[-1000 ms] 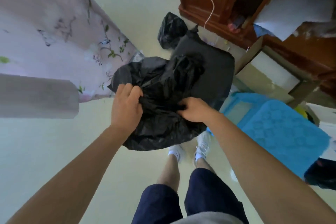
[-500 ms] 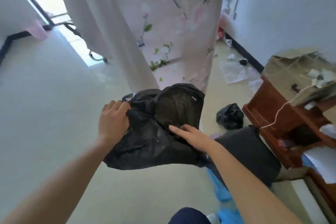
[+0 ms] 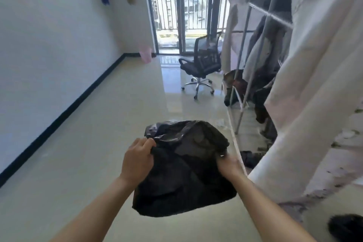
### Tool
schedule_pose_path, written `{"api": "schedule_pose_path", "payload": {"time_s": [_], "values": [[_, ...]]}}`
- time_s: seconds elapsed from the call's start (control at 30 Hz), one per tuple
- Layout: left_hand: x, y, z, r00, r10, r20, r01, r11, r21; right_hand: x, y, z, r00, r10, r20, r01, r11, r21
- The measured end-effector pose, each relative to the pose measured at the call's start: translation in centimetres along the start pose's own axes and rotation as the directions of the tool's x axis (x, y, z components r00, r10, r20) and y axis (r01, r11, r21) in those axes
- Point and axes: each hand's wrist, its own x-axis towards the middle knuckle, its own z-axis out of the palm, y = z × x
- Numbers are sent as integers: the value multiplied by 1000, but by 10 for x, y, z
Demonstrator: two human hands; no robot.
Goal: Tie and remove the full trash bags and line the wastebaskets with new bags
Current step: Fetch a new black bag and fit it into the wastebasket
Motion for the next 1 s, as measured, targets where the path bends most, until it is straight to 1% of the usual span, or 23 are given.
{"api": "schedule_pose_path", "payload": {"time_s": [0.07, 0.1, 0.13, 0.17, 0.2, 0.23, 0.27, 0.3, 0.33, 0.37, 0.43, 0.5, 0.57, 0.6, 0.63, 0.67, 0.73, 0.8, 0.87, 0.9, 1.0], "values": [[15, -43, -6, 987, -3, 158, -15, 994, 113, 20, -54, 16, 991, -108, -79, 112, 993, 39], [24, -62, -8, 961, -52, 270, -3, 980, 197, 31, -76, 23, 981, -161, -105, 167, 985, 49], [32, -78, -8, 916, -124, 381, 24, 966, 258, 42, -95, 30, 967, -223, -120, 229, 973, 40], [40, -91, -7, 888, -187, 421, 66, 956, 286, 53, -113, 36, 946, -294, -134, 299, 954, 17], [48, -102, -3, 895, -204, 396, 95, 956, 277, 66, -128, 41, 920, -363, -146, 365, 931, -8], [59, -110, 0, 930, -185, 318, 109, 964, 245, 79, -143, 46, 893, -423, -150, 423, 905, -37], [73, -116, 2, 970, -135, 200, 91, 972, 215, 93, -156, 52, 869, -475, -142, 468, 880, -80], [91, -123, 6, 993, -76, 95, 55, 977, 207, 108, -167, 58, 835, -533, -135, 517, 845, -139], [111, -129, 10, 1000, -16, 9, 14, 975, 221, 126, -178, 65, 786, -603, -137, 572, 793, -212], [134, -137, 16, 999, 23, -26, -16, 970, 241, 146, -189, 72, 724, -675, -142, 624, 728, -284], [189, -155, 30, 999, 51, 10, -52, 942, 333, 188, -213, 81, 626, -768, -133, 696, 627, -349], [249, -178, 46, 995, -6, 98, -37, 901, 433, 236, -239, 85, 543, -829, -133, 763, 553, -335], [309, -199, 60, 976, -114, 188, 9, 873, 488, 287, -268, 78, 486, -861, -152, 782, 506, -365], [338, -207, 67, 970, -149, 190, 30, 856, 516, 315, -282, 72, 463, -872, -157, 773, 484, -410], [364, -215, 74, 975, -163, 151, 58, 844, 534, 342, -297, 64, 447, -882, -150, 758, 462, -461], [390, -222, 77, 981, -162, 104, 82, 840, 537, 368, -310, 56, 448, -888, -107, 740, 435, -512], [441, -233, 79, 984, -176, 14, 145, 849, 509, 420, -340, 37, 506, -862, 26, 717, 405, -568], [479, -253, 85, 972, -225, -61, 229, 874, 428, 472, -369, 23, 596, -790, 143, 692, 415, -590], [514, -278, 92, 952, -284, -118, 307, 884, 353, 520, -392, 22, 691, -677, 252, 660, 450, -601], [533, -293, 96, 941, -312, -132, 339, 884, 321, 544, -403, 25, 729, -632, 264, 632, 474, -613], [587, -345, 117, 902, -414, -123, 431, 855, 288, 617, -436, 36, 834, -510, 209, 517, 594, -616]]}}
